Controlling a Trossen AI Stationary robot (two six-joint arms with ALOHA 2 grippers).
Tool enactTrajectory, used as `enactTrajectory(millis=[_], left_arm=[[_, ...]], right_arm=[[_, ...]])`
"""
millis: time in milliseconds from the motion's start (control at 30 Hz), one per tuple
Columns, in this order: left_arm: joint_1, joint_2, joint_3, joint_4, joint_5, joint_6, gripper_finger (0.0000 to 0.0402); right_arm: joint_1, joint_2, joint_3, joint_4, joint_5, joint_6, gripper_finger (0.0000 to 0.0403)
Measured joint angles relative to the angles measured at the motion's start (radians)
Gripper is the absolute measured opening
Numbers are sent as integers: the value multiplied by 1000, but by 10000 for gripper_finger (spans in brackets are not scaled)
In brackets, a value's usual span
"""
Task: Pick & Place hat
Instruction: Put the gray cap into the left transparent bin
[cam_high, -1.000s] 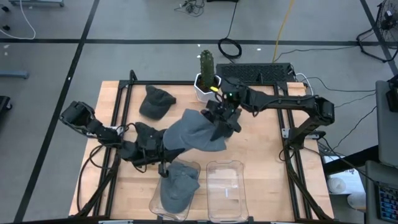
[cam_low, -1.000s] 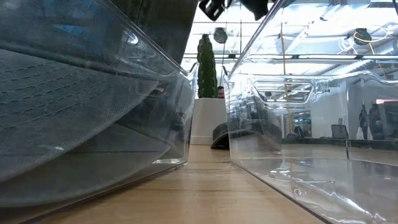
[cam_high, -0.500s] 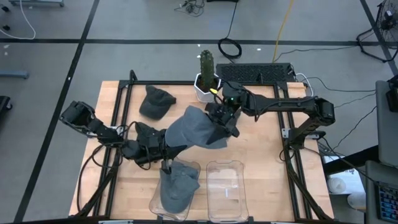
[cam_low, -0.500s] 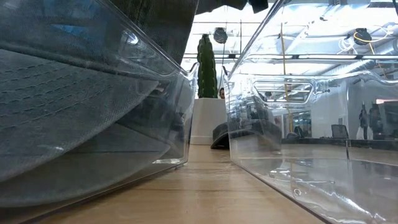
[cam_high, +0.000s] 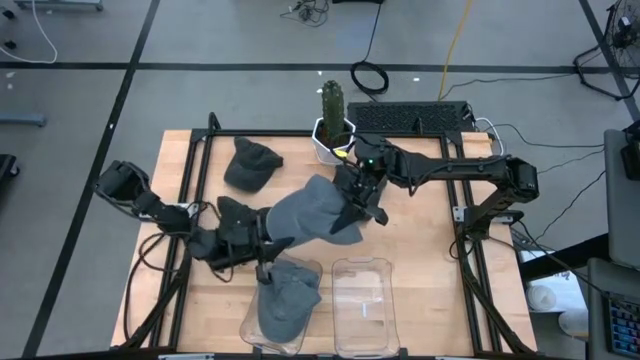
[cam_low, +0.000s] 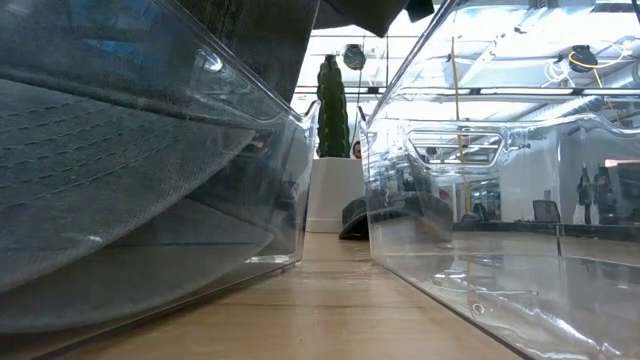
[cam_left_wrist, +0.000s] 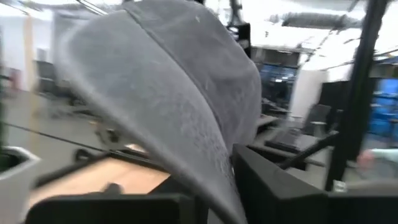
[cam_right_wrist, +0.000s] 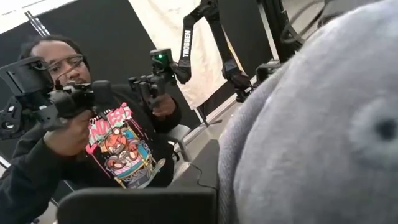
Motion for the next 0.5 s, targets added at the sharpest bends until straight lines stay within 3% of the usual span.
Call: enactTrajectory(millis=[200,500], left_arm=[[-106,-69,0,-8,-210,157,84],[-186,-118,0,-6,-614,267,85]], right_arm=[[-7,-18,0,8,-13,42,1],[-4,-23,0,0,-201,233,1]])
